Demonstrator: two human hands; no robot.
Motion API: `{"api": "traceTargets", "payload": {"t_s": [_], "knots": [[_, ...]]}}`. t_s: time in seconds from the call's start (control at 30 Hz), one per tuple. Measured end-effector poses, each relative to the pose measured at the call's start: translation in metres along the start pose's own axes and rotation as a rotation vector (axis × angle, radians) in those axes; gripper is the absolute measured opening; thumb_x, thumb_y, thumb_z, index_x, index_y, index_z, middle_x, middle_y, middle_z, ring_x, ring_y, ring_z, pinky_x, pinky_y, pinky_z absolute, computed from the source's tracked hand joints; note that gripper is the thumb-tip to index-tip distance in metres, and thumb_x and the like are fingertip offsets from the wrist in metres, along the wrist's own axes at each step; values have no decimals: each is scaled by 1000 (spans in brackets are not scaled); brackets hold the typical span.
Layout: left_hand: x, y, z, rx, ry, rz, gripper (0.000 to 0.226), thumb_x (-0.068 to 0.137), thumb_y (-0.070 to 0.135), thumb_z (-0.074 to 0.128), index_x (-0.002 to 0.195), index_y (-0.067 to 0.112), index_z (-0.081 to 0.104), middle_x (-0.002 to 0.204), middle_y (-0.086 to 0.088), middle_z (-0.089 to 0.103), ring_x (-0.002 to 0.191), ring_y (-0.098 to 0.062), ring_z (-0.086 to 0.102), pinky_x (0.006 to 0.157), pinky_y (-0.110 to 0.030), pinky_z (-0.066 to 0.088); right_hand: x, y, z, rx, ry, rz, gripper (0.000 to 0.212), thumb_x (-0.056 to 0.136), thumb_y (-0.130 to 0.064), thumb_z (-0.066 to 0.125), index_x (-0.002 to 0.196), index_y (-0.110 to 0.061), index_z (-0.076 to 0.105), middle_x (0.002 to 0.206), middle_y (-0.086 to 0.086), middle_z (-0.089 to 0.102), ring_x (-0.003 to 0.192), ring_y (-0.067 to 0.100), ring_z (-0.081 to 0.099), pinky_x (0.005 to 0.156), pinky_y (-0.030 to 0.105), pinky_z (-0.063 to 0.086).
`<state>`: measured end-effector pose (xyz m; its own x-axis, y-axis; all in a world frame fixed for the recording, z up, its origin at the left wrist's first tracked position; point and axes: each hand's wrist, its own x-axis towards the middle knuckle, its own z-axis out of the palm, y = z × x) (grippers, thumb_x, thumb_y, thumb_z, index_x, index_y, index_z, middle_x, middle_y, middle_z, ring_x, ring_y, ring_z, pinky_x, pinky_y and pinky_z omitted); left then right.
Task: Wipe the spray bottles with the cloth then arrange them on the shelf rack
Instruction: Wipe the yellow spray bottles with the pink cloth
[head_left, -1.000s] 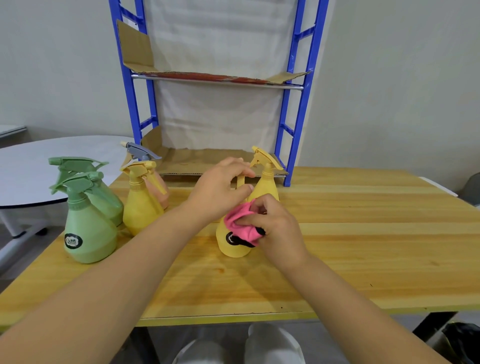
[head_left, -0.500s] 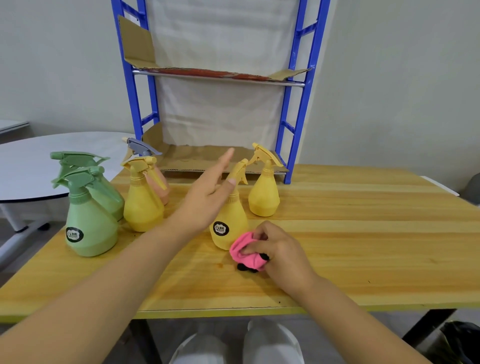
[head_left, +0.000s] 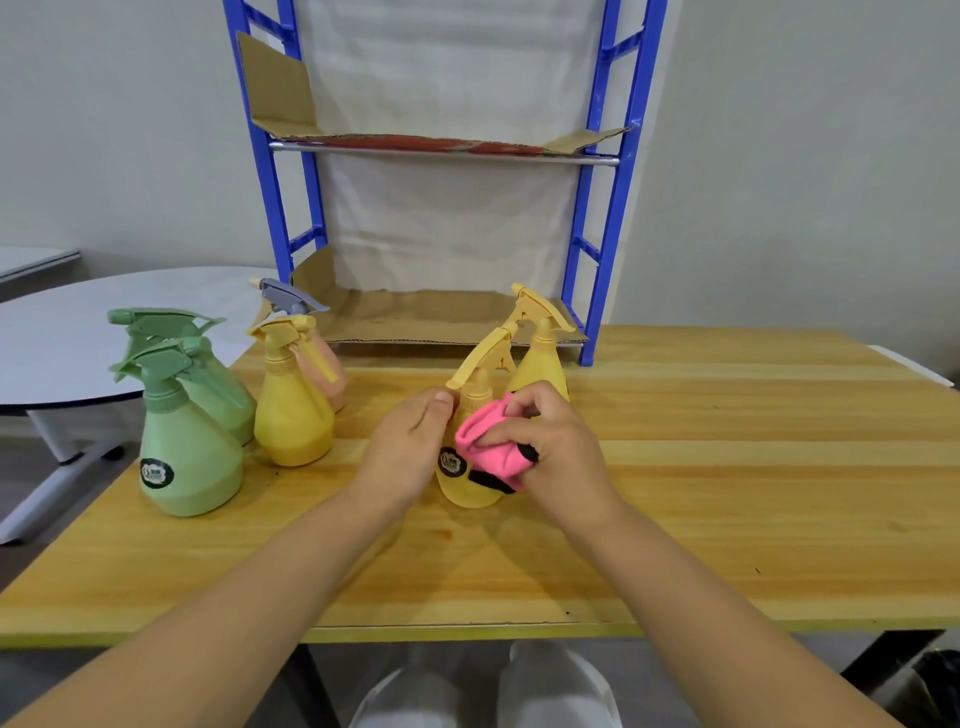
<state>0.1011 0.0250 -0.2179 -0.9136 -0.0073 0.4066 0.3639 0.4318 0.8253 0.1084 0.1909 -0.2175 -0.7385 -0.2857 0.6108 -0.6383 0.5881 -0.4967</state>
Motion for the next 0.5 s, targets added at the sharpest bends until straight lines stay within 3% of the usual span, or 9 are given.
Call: {"api": "traceTargets", "payload": {"t_s": [0.13, 0.23, 0.33, 0.5], "knots": [[-1, -3, 0, 25, -37, -20, 47, 86, 50, 33, 103, 19, 64, 100, 4, 65, 96, -15, 57, 85, -35, 44, -23, 15, 2, 12, -115, 42, 23, 69, -8, 80, 77, -28, 72, 91, -15, 47, 95, 8, 48, 77, 27, 48], [0, 2, 4, 98, -49, -32, 48, 80, 57, 48, 112, 24, 61, 104, 8, 64, 98, -11, 58, 84, -33, 47, -38, 27, 2, -59, -192, 6, 19, 71, -10, 79, 80, -26, 75, 86, -9, 46, 85, 11, 46, 65, 30, 47], [2, 1, 7, 137, -48, -20, 37, 83, 41, 64, 115, 22, 60, 106, 8, 64, 98, -9, 59, 85, -32, 48, -41, 29, -6, -97, -232, -11, 23, 69, -10, 79, 83, -28, 75, 87, -8, 48, 84, 13, 48, 65, 30, 47], [-3, 3, 9, -93, -237, -1, 24, 88, 32, 57, 111, 26, 62, 103, 11, 66, 94, 3, 59, 81, -22, 45, -26, 11, -27, -65, -54, -16, 24, 66, -14, 83, 82, -29, 74, 93, -12, 51, 96, 4, 46, 75, 13, 43]]}}
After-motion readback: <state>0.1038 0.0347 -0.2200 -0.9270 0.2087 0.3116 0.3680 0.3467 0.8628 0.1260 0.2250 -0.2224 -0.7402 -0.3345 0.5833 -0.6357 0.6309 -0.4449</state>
